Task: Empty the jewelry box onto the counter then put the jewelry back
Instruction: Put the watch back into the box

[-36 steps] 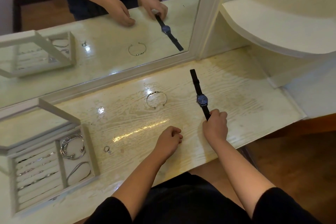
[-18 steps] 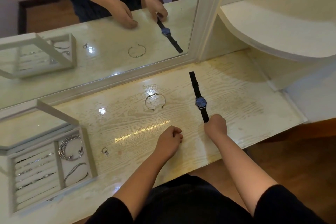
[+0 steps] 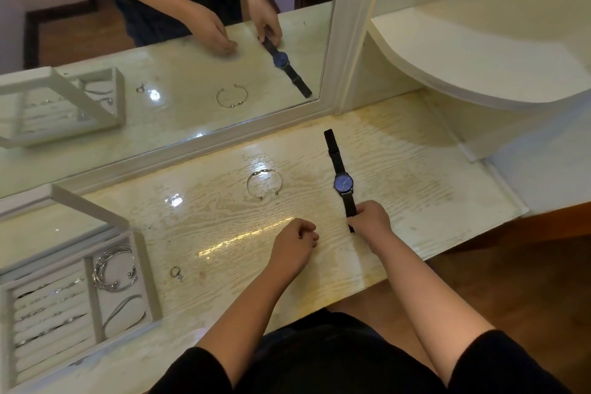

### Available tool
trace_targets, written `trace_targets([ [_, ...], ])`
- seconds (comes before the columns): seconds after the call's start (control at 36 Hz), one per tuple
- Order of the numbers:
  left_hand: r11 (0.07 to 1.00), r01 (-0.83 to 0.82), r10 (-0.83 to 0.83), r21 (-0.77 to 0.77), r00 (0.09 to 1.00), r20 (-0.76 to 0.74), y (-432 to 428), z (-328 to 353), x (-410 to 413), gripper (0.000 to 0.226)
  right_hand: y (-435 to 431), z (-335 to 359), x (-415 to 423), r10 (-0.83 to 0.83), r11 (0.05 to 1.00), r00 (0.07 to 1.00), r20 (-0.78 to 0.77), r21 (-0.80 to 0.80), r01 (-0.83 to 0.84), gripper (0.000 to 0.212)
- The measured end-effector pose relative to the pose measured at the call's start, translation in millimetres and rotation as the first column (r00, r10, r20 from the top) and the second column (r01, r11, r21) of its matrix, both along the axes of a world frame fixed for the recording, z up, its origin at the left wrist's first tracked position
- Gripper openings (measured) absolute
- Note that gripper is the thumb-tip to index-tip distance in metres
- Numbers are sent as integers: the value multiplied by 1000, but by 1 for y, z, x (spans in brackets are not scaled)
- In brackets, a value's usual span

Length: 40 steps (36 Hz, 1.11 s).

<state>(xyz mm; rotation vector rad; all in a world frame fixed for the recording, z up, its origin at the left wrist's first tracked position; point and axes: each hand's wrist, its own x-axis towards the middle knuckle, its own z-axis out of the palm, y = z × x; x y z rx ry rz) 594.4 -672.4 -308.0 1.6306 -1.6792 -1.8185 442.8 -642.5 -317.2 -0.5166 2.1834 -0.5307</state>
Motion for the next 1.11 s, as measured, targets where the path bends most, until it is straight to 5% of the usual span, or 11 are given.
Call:
trace_targets([
  [0.17,1000,-10,10,-6,1000,-13,1,2,-3,20,2,5,0,-48,982,989,140,-173,72,35],
  [0.58,993,-73,84,89,989,-122,-2,23,5,23,4,25,20,60,852,972,227,-519,69,33],
  [0.86,953,-230,274,195,931,-243,-10,41,23,19,1,46,49,215,787,908,359,-614,56,31],
  [1.11,900,-333,420,281,837,-351,-22,54,53,37,-8,58,80,388,772,806,446,-635,-20,25],
])
